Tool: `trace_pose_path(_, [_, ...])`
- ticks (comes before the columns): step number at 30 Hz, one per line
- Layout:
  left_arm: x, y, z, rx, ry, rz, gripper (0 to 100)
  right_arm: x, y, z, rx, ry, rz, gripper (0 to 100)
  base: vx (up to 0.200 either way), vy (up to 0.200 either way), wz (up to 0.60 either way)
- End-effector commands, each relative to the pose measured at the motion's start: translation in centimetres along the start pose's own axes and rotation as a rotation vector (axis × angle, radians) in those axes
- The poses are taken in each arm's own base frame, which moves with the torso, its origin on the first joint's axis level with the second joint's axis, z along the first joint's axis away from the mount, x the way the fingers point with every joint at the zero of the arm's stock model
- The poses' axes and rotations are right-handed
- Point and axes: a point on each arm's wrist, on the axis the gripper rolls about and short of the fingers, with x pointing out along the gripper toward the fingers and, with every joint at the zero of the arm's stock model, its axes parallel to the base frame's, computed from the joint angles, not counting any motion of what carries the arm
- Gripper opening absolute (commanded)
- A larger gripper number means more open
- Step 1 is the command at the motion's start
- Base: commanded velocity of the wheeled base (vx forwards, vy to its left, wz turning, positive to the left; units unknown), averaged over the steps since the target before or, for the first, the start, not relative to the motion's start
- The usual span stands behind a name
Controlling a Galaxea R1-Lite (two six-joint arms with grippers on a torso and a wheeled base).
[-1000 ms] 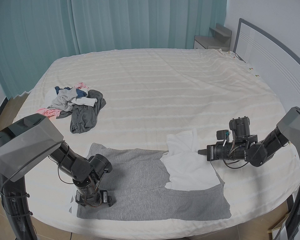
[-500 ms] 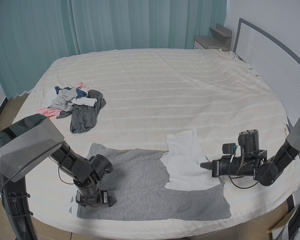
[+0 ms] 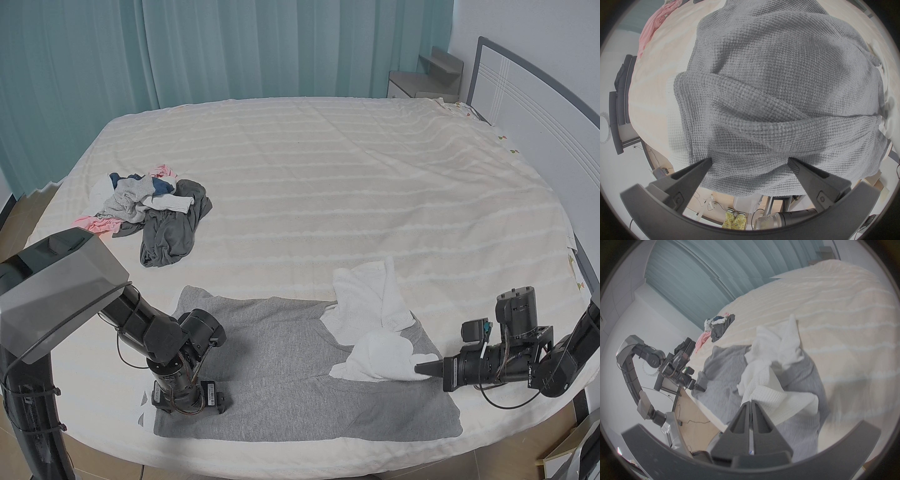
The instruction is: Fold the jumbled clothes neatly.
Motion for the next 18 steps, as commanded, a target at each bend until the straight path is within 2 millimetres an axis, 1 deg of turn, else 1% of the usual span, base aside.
trace_pose_path(1, [0.0, 0.0, 0.0, 0.000, 0.000, 0.002, 100, 0.1, -0.4, -2.2, 0.027, 0.086, -0.014, 0, 0.000, 0.000, 0.00])
trace_pose_path(4, [0.0, 0.0, 0.0, 0.000, 0.000, 0.002, 100, 0.2, -0.8, -3.3, 0.026, 0.131, -0.027, 0, 0.000, 0.000, 0.00])
trace_pose_path(6, [0.0, 0.0, 0.0, 0.000, 0.001, 0.001, 100, 0.2, -0.9, -3.5, 0.025, 0.140, -0.030, 0, 0.000, 0.000, 0.00])
trace_pose_path(8, [0.0, 0.0, 0.0, 0.000, 0.000, 0.002, 100, 0.1, -1.1, -4.5, 0.013, 0.182, -0.034, 0, 0.000, 0.000, 0.00])
trace_pose_path(10, [0.0, 0.0, 0.0, 0.000, 0.000, 0.002, 100, 0.1, -1.1, -4.5, 0.013, 0.182, -0.034, 0, 0.000, 0.000, 0.00])
trace_pose_path(11, [0.0, 0.0, 0.0, 0.000, 0.000, 0.002, 100, 0.2, -1.2, -5.3, 0.014, 0.216, -0.039, 0, 0.000, 0.000, 0.00])
trace_pose_path(14, [0.0, 0.0, 0.0, 0.000, 0.000, 0.002, 100, 0.6, -1.5, -5.7, 0.022, 0.240, -0.047, 0, 0.000, 0.000, 0.00])
trace_pose_path(18, [0.0, 0.0, 0.0, -0.001, 0.000, 0.002, 100, 0.7, -1.4, -5.8, 0.019, 0.246, -0.043, 0, 0.000, 0.000, 0.00])
